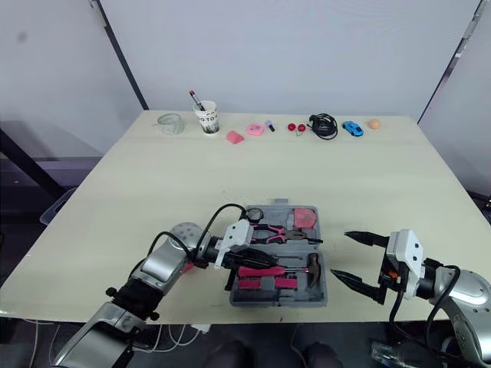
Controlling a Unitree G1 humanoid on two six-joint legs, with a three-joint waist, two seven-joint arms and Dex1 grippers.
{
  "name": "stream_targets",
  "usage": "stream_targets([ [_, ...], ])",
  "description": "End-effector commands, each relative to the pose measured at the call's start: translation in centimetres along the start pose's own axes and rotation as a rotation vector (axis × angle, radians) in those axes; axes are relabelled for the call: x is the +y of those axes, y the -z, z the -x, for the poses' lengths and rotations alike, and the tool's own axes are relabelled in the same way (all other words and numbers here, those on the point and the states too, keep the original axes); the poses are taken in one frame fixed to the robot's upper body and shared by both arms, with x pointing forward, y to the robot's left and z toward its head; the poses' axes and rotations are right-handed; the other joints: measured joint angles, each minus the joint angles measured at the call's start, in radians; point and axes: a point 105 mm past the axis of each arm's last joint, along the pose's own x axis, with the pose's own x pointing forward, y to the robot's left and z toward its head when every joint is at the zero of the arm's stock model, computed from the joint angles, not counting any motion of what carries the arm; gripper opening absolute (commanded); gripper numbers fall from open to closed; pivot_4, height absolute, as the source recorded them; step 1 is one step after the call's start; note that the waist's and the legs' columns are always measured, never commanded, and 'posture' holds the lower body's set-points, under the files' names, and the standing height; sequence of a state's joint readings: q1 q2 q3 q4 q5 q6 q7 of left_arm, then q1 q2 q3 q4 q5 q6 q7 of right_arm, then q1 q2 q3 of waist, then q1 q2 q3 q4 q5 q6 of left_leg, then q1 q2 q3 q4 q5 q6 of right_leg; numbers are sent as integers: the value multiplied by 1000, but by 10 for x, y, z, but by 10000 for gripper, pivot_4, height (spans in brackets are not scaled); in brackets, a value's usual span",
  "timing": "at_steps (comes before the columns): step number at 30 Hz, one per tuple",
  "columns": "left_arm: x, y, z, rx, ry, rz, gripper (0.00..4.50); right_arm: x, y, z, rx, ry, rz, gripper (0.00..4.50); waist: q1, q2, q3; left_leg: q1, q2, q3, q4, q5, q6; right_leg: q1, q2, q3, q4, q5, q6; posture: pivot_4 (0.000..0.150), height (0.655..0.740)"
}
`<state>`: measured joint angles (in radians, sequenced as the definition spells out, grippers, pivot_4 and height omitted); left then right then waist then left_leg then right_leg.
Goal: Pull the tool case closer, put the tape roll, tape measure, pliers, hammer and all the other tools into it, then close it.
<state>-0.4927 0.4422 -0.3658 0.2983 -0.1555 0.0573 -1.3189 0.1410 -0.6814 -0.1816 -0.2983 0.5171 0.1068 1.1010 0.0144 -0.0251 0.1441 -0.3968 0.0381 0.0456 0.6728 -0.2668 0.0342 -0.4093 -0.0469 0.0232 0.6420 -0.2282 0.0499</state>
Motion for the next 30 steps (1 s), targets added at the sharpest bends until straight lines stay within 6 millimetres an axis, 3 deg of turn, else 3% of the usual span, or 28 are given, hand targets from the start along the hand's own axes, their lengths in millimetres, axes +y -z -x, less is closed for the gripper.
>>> stream_targets([
  [1,3,7,-6,33,-7,-30,571,-2,-6,1,-9,4,28,45000,0,0,0,0,0,0,0,0,0,0,0,0,0,0,0,1500,7400],
  [10,-3,36,-13,122,1,1,571,-1,-7,1,-7,11,27,45000,0,1,-1,0,0,0,0,0,0,0,0,0,0,0,0,1500,7400],
  [14,-3,30,-12,78,-17,1,571,-3,-7,2,-14,31,17,45000,-1,1,-1,0,0,0,0,0,0,0,0,0,0,0,0,1500,7400],
  [17,3,11,-5,-20,-84,-8,571,-6,-6,3,-21,62,1,45000,-1,1,-1,0,0,0,0,0,0,0,0,0,0,0,0,1500,7400],
  [25,11,-35,42,-274,-313,6,571,-16,9,11,-17,174,-83,45000,-1,1,-1,0,1,-1,0,0,0,0,0,0,0,0,0,1500,7400],
  [30,8,-34,75,-342,-494,110,571,-24,21,18,-19,246,-128,45000,-2,1,-1,1,1,-1,0,0,0,0,0,0,0,0,0,1500,7400],
])
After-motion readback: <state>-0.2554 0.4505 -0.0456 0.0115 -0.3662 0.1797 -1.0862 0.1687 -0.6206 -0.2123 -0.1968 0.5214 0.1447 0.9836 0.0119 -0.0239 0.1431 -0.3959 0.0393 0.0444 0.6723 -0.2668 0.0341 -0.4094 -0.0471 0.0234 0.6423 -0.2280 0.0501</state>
